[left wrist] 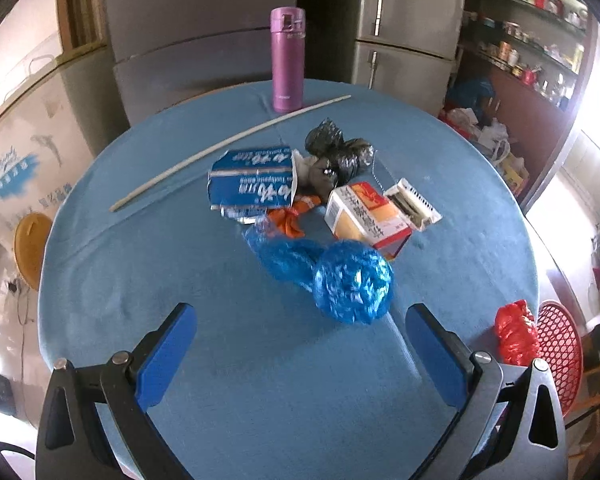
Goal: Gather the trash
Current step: 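Move both grippers toward the blue and red plastic bags on the table, then grasp the blue plastic bag with the left gripper while the right grasps the red bag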
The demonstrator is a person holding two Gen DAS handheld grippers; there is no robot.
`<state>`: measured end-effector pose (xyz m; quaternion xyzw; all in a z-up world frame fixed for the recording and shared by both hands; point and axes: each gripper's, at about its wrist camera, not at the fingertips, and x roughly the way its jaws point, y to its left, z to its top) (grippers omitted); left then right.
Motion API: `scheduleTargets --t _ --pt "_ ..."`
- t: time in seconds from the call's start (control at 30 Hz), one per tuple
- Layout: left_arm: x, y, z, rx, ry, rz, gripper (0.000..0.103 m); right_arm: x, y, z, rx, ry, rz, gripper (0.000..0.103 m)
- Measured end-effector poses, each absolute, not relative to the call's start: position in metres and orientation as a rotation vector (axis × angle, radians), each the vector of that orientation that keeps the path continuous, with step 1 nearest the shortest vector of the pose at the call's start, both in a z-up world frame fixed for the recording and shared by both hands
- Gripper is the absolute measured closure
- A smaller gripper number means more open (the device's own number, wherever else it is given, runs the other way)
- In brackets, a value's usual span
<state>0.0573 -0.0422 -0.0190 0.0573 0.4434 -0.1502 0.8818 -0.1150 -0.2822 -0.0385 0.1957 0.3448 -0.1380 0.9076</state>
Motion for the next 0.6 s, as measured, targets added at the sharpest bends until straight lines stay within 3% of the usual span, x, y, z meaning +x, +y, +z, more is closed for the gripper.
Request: scheduleTargets --t 0.13,0.27,0.5,0.6 --pt "0.05 -0.041 -0.025 0.111 0.937 -0.287 0.0 -0.109 -0.292 -0.056 0.462 0.743 -0.2 0.001" --pt "0.058 -0.039 -0.031 0.103 0.959 -0.282 0.0 -0.092 -0.298 -0.07 0.496 0.778 -0.144 0.016" --pt "0.086 -0.044 -0.038 0.033 1.002 -0.326 0.0 -0.068 -0.308 -0.093 0.587 0.82 -0.086 0.03" --pt "0.094 -0.057 -0.038 0.022 1.004 -0.341 0.0 -0.063 -0.307 -0.096 0.591 0.831 -0.072 0.031"
